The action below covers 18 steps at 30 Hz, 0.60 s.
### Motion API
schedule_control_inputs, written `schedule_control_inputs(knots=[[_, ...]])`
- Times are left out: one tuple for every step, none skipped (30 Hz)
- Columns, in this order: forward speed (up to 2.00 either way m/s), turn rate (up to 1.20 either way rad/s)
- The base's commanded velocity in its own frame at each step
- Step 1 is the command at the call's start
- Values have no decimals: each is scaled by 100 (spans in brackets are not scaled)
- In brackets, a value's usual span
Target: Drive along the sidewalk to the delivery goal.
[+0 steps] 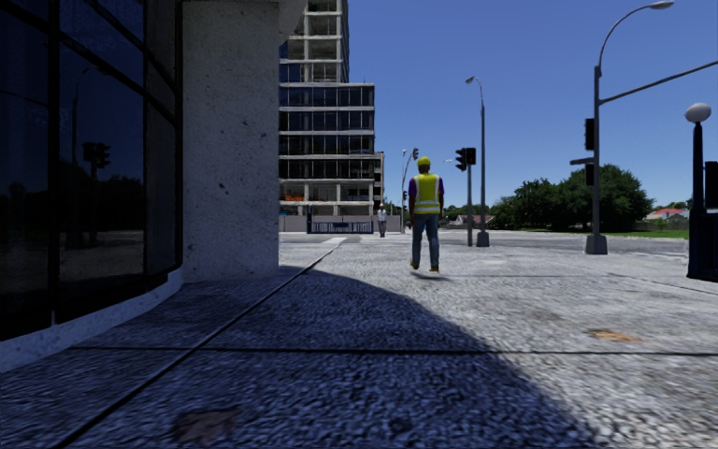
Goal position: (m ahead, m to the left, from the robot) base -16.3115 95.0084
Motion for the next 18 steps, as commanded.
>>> schedule_control_inputs(knots=[[200, 0], [200, 0], [200, 0], [200, 0], [200, 0], [200, 0], [200, 0], [200, 0], [200, 0], [200, 0], [200, 0], [200, 0], [200, 0], [200, 0], [200, 0], [200, 0], [200, 0], [200, 0]])
